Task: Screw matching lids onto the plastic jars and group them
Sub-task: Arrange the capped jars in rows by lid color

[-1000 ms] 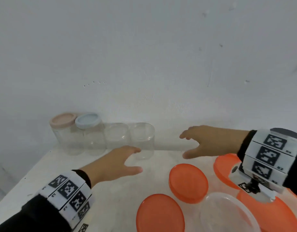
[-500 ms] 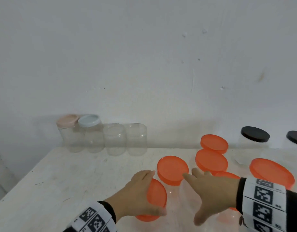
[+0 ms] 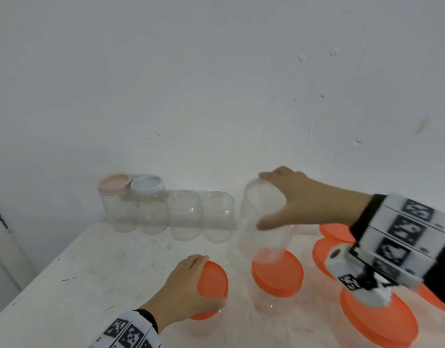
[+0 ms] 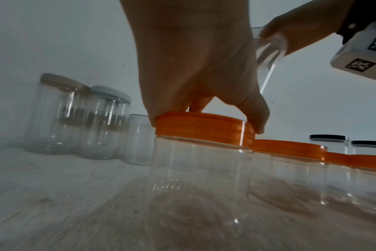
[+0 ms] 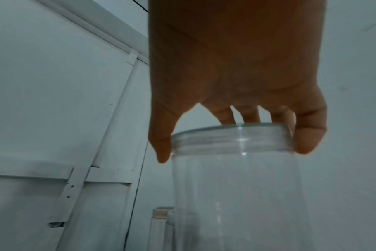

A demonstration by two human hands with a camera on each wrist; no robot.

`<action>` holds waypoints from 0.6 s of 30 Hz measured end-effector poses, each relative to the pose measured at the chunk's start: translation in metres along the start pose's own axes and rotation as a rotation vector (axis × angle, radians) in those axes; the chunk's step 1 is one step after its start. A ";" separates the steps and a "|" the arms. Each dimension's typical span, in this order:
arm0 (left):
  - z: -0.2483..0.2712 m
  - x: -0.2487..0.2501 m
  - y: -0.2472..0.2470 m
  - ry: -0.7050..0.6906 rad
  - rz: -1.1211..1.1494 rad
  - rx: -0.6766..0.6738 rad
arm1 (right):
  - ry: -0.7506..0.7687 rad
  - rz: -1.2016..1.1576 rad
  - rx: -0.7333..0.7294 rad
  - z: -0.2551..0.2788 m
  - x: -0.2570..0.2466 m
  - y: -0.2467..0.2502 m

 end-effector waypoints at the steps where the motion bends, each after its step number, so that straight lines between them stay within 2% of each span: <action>1: -0.002 -0.005 0.004 0.011 0.013 0.031 | -0.007 -0.019 0.054 -0.016 -0.004 0.000; 5: -0.012 -0.021 0.011 0.053 0.063 0.081 | -0.027 -0.054 0.204 -0.076 -0.027 -0.014; 8: -0.017 -0.027 0.009 0.054 0.082 0.088 | -0.023 -0.026 0.255 -0.116 -0.046 -0.027; 18: -0.023 -0.034 0.005 -0.006 0.056 0.087 | -0.072 0.063 0.161 -0.196 -0.072 -0.062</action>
Point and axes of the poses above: each hand's wrist, its own z-axis away from the middle knuckle, its own y-axis out of the back of the hand, x = y × z, the point moved 6 cm from there along -z, towards the middle knuckle, and after that the axes turned 4 degrees about x, right-handed, at the moved point
